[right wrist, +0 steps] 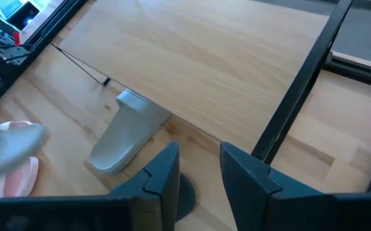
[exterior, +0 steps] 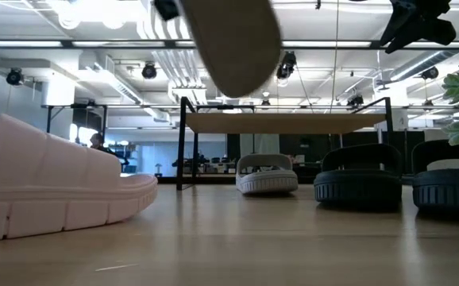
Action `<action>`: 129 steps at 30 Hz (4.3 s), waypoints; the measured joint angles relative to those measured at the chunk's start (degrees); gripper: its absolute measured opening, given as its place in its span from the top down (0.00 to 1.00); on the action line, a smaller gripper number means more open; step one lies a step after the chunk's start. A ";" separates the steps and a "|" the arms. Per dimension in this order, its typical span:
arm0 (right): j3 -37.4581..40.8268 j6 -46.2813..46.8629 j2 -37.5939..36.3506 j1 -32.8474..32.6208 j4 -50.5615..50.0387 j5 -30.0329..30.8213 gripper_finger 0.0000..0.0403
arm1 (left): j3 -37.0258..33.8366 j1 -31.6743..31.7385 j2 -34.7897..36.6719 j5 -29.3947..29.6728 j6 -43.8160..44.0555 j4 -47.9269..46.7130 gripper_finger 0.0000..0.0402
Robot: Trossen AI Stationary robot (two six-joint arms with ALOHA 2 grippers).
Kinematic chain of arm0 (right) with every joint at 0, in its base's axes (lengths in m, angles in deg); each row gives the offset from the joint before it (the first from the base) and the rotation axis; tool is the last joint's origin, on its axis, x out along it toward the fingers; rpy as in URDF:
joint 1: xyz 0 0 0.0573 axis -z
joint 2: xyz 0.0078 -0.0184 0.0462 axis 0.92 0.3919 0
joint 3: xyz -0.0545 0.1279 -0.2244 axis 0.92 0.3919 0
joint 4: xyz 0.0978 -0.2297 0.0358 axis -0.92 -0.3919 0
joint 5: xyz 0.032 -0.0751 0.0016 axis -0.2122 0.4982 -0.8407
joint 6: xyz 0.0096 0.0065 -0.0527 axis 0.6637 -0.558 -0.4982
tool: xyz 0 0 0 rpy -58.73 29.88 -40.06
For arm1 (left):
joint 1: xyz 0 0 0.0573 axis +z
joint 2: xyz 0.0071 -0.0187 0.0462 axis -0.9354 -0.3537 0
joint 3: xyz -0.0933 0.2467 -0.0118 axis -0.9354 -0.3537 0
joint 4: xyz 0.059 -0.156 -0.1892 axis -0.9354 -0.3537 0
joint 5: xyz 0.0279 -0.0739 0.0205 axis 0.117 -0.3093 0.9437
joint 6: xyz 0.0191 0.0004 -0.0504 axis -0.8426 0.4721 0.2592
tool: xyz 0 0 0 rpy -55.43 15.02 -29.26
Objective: Pick and place slides into the shelf
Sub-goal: Put the gray slides under the shelf, then adjust the shelf and adjust the gray slippers on the table
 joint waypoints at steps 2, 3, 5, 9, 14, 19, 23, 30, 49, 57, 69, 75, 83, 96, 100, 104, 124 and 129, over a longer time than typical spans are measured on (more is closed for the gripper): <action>0.00 0.02 0.00 0.00 0.00 -0.15 0.75 | 3.31 0.91 -5.53 2.59 -5.79 -0.26 1.00; 0.00 0.02 0.00 0.00 0.00 -0.15 0.75 | 5.08 1.52 -7.99 3.58 -7.89 -0.22 1.00; 0.00 0.04 -0.02 0.00 -0.01 -0.39 0.75 | 8.87 3.07 -12.78 3.82 -10.77 0.21 1.00; 0.00 0.19 -0.01 -0.01 -0.08 -1.50 0.76 | 17.10 5.43 -20.87 2.79 -14.15 1.93 1.00; 0.00 0.22 -0.06 0.00 -0.31 -1.50 0.76 | 27.19 8.44 -29.19 1.86 -14.32 1.52 1.00; 0.00 0.88 -0.43 0.00 -1.66 -1.44 0.77 | 35.58 10.81 -35.98 0.75 -13.94 1.68 1.00; 0.00 1.32 -1.02 -0.01 -2.87 -1.37 0.76 | 40.79 11.68 -40.93 2.12 -13.96 1.70 1.00; 0.00 1.75 -2.48 0.00 -2.86 -1.00 0.77 | 42.34 12.40 -47.00 13.47 -14.05 1.38 1.00; 0.00 1.27 -4.52 0.00 -4.93 0.30 0.79 | 42.12 13.76 -48.31 21.15 -14.01 1.41 0.76; 0.00 1.29 -4.52 0.00 -7.21 0.49 0.77 | 42.10 12.85 -47.98 18.40 -14.03 -1.00 0.74; 0.01 2.28 -4.52 -0.02 -9.10 -7.65 0.78 | 42.28 7.94 -41.01 16.03 -8.24 -6.54 0.74; 0.85 0.32 -4.46 -0.49 -8.58 -10.39 0.78 | 42.01 8.14 -37.43 14.26 2.69 -17.56 0.74; 5.74 1.54 -4.31 -7.38 -1.01 -22.09 0.79 | 41.90 7.41 -35.41 8.82 5.82 -24.35 0.74; 15.47 6.27 3.80 -21.08 16.68 -22.46 0.82 | 30.76 6.23 -34.69 -10.88 8.76 -21.24 0.74; 17.04 5.07 7.69 -22.16 21.68 -21.99 0.82 | 27.97 4.48 -34.66 -12.71 9.25 -16.67 0.74; 17.06 3.04 11.82 -22.17 23.59 -21.99 0.83 | 26.10 2.96 -34.64 -12.23 9.48 -10.73 0.74; 17.05 3.19 15.49 -22.16 26.42 -18.95 0.98 | 10.44 4.09 -34.58 -5.01 8.38 5.76 0.98; 17.03 3.25 15.32 -22.16 27.57 -18.87 0.98 | 8.09 6.73 -34.62 3.91 8.37 7.18 0.98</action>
